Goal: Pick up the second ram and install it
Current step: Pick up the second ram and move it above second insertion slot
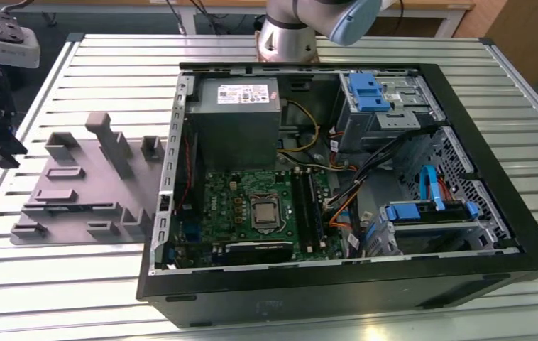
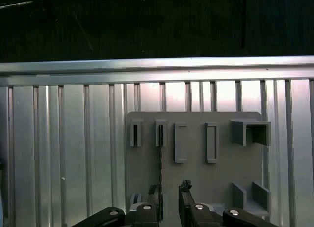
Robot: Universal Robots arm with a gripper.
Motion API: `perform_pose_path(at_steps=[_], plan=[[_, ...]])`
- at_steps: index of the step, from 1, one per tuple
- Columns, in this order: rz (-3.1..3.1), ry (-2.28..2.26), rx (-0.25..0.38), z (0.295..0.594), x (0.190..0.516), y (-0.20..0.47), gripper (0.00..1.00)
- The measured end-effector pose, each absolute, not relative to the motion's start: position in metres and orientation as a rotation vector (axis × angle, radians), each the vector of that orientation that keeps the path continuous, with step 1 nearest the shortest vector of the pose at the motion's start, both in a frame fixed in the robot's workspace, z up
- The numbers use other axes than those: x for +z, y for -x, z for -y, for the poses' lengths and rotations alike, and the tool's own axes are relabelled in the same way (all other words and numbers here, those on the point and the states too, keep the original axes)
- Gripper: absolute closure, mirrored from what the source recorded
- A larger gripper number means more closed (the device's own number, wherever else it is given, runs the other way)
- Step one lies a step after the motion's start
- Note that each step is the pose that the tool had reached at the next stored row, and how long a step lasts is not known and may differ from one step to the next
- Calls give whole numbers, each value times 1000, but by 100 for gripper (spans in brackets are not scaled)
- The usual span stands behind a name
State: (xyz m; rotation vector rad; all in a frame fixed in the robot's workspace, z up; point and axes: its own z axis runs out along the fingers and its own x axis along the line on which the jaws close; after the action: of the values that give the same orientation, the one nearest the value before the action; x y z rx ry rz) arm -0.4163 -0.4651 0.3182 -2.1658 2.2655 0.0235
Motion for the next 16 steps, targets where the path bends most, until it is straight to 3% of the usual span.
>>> perform_pose_path(at_steps=[2,16], plan=[[-2265,2166,23,465,300,416,70],[-2265,2166,23,465,296,416,70]])
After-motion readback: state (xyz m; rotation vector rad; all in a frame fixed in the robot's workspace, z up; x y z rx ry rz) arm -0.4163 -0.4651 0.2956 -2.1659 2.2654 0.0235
